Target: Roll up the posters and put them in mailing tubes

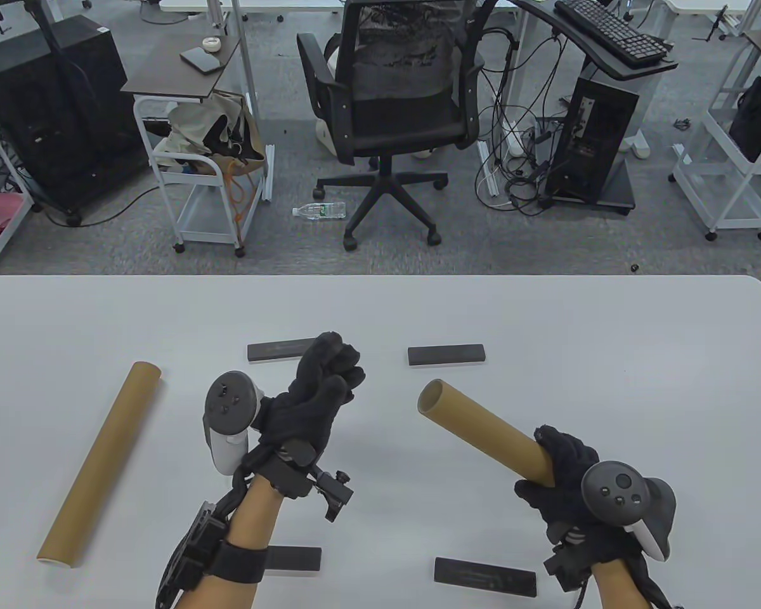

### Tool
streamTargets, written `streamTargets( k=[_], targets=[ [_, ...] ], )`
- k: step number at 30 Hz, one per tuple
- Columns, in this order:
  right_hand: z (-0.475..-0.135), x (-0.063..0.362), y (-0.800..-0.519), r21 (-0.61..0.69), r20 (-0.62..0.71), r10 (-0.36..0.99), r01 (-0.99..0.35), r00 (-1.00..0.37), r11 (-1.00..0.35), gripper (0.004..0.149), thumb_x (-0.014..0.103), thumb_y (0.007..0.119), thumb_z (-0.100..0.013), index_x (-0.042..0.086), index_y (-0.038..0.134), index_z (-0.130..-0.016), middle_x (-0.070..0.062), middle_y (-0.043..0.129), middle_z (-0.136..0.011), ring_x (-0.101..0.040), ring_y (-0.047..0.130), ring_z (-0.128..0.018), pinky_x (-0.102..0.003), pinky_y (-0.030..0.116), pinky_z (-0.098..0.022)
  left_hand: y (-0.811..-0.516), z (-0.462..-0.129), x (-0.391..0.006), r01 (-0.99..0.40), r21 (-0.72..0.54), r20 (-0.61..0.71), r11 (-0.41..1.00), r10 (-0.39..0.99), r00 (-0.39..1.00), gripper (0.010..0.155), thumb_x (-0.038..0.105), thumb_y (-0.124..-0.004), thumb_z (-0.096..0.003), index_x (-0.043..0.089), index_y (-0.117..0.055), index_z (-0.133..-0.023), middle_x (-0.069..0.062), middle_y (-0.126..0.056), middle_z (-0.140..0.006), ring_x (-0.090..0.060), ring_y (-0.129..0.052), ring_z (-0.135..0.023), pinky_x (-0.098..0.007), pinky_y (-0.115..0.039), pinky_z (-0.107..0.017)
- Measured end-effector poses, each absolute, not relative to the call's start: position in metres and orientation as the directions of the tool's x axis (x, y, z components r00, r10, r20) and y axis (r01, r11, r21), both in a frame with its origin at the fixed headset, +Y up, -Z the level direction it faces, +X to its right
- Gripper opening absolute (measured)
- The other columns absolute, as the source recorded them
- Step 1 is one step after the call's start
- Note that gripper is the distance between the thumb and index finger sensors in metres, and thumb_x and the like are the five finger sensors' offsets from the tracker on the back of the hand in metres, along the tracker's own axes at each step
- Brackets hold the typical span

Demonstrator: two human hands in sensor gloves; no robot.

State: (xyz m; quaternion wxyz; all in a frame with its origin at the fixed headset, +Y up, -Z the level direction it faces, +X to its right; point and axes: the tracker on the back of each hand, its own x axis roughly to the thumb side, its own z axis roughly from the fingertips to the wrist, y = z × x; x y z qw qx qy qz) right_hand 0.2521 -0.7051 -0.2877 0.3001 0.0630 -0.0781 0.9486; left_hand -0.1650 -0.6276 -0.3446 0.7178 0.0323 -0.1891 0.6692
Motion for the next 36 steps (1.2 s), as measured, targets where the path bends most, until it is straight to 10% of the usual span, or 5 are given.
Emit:
streamTargets(
  k=[7, 11, 16, 24, 36],
  targets=[
    [-0.287, 0.252, -0.705, -0.11, 0.163, 0.537, -0.556, -0.828, -0.824, 0.084, 0.033, 0.098, -0.035, 0.022, 0.043, -0.097, -0.012, 0.056, -0.097, -0.045, 0.059, -0.088, -0.071, 0.049, -0.065, -0.616, -0.34, -0.186, -0.98, -0.157, 0.33, 0.12, 0.942, 0.063, 0.076, 0.069, -0.063, -0.044, 0.031, -0.041, -0.107, -0.01, -0.063, -0.107, -0.035, -0.085, -0.087, -0.055, -0.072, -0.062],
    [-0.288, 0.252, -0.705, -0.105, 0.158, 0.522, -0.54, -0.838, -0.835, 0.084, 0.032, 0.098, -0.035, 0.022, 0.043, -0.097, -0.012, 0.056, -0.097, -0.045, 0.059, -0.088, -0.071, 0.049, -0.065, -0.622, -0.339, -0.189, -0.886, -0.11, 0.217, 0.45, 0.881, 0.42, 0.076, 0.068, -0.066, -0.0443, 0.031, -0.045, -0.107, -0.012, -0.064, -0.108, -0.037, -0.086, -0.087, -0.056, -0.072, -0.061],
    [-0.291, 0.253, -0.707, -0.084, 0.145, 0.503, -0.517, -0.852, -0.852, 0.083, 0.032, 0.098, -0.035, 0.021, 0.043, -0.097, -0.013, 0.057, -0.097, -0.045, 0.06, -0.088, -0.071, 0.049, -0.065, -0.678, -0.353, -0.203, -0.133, -0.273, -0.003, 0.953, 0.137, 0.991, 0.077, 0.069, -0.064, -0.0431, 0.033, -0.041, -0.107, -0.013, -0.053, -0.113, -0.04, -0.078, -0.096, -0.058, -0.069, -0.065],
    [-0.294, 0.252, -0.711, -0.04, 0.145, 0.476, -0.485, -0.868, -0.873, 0.083, 0.032, 0.098, -0.035, 0.02, 0.044, -0.097, -0.013, 0.057, -0.097, -0.046, 0.061, -0.087, -0.071, 0.049, -0.065, -0.756, -0.352, -0.247, 0.007, -0.647, -0.152, 0.762, -0.138, 0.979, 0.081, 0.065, -0.068, -0.0451, 0.034, -0.028, -0.109, -0.016, -0.043, -0.114, -0.038, -0.074, -0.096, -0.055, -0.069, -0.066],
    [-0.294, 0.247, -0.715, -0.012, 0.149, 0.446, -0.453, -0.882, -0.892, 0.083, 0.033, 0.098, -0.035, 0.02, 0.044, -0.097, -0.013, 0.058, -0.097, -0.045, 0.062, -0.087, -0.071, 0.05, -0.064, -0.762, -0.351, -0.239, 0.206, -0.478, -0.047, 0.854, -0.259, 0.965, 0.067, 0.051, -0.075, -0.0449, 0.031, -0.047, -0.103, -0.011, -0.067, -0.101, -0.031, -0.089, -0.077, -0.048, -0.078, -0.058]
  ],
)
